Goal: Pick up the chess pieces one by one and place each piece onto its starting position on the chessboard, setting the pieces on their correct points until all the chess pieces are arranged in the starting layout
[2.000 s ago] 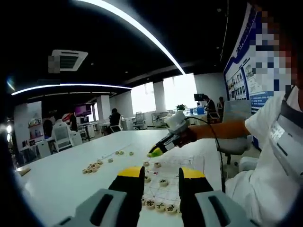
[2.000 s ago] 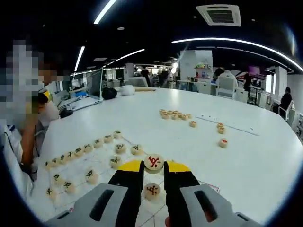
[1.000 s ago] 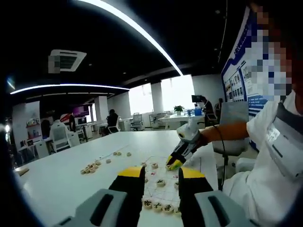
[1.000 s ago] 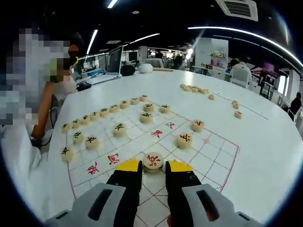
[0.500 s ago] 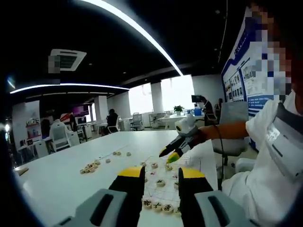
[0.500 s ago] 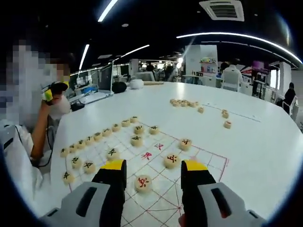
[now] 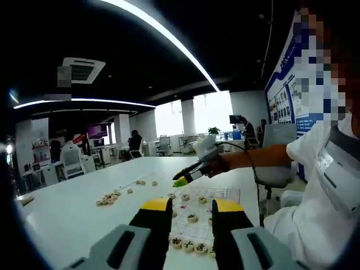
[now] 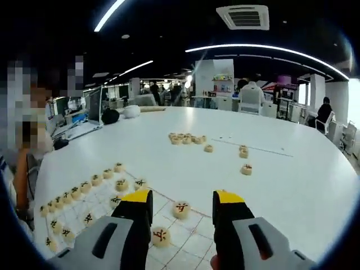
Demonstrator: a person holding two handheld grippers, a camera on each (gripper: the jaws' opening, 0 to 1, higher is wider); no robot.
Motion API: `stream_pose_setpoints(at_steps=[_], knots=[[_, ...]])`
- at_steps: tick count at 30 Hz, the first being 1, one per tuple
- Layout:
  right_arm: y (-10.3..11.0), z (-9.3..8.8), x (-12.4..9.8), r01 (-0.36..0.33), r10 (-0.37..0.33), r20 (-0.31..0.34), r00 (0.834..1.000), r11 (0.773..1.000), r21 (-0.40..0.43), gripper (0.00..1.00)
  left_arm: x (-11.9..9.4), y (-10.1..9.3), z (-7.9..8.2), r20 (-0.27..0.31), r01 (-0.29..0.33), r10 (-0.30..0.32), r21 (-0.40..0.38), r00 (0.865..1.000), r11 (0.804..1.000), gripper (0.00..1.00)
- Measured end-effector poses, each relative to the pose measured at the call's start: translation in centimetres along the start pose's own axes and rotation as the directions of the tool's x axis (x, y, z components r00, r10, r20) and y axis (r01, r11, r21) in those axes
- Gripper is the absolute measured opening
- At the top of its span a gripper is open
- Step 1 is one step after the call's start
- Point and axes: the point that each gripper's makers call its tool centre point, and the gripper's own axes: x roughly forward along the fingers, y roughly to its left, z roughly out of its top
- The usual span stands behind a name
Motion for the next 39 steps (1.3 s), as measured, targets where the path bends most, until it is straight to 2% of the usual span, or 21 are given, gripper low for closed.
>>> stream_pose_setpoints(at_steps=[4, 9, 19, 24, 29, 33, 35, 37, 38, 39], knots=[[-0.7, 0.1, 2.4, 0.008, -0.007, -0.025, 1.000, 1.000, 0.021, 0.42, -0.1, 0.1, 0.0, 0.001, -0.005, 0.005, -0.002, 1.000, 1.000, 0.30], [-1.0, 0.6, 5.8, 0.025, -0.025, -0.062, 0.998, 1.000, 0.002, 0.42, -0.1, 0.5, -0.2, -0.005, -0.016, 0.016, -0.008, 1.000, 1.000, 0.30], [-2.8, 2.3, 12.1, 0.076, -0.077, -0.058, 0.995, 0.997, -0.023, 0.41, -0.8, 1.4, -0.3, 0.003, -0.041, 0.041, -0.017, 0.999, 0.999, 0.30], [-4.4, 2.1, 15.1, 0.136, -0.137, -0.065, 0.988, 0.991, -0.017, 0.39, -0.8, 1.5, -0.3, 0.001, -0.043, 0.043, -0.019, 0.999, 0.999, 0.30], [-6.0, 2.4, 17.6, 0.180, -0.179, -0.048, 0.983, 0.983, 0.027, 0.38, -0.9, 1.6, -0.3, 0.004, -0.045, 0.045, -0.019, 0.999, 0.999, 0.30], [-6.2, 1.8, 18.3, 0.200, -0.196, -0.072, 0.978, 0.978, 0.052, 0.38, -0.9, 1.8, -0.5, -0.003, -0.046, 0.046, -0.017, 0.999, 0.999, 0.30], [-6.5, 2.1, 18.7, 0.209, -0.205, -0.066, 0.977, 0.976, 0.057, 0.37, -1.0, 2.0, -0.4, 0.001, -0.051, 0.051, -0.020, 0.999, 0.999, 0.30], [-6.4, 2.3, 19.0, 0.214, -0.211, -0.063, 0.975, 0.976, 0.039, 0.33, -1.0, 2.0, -0.3, 0.005, -0.051, 0.051, -0.022, 0.999, 0.998, 0.30], [-6.6, 2.2, 19.2, 0.222, -0.221, -0.073, 0.972, 0.975, 0.001, 0.28, -1.0, 2.0, -0.3, 0.005, -0.052, 0.052, -0.023, 0.999, 0.998, 0.30], [-6.4, 2.3, 19.4, 0.222, -0.221, -0.068, 0.973, 0.975, 0.005, 0.20, -1.0, 2.0, -0.3, 0.006, -0.052, 0.052, -0.023, 0.999, 0.998, 0.30]])
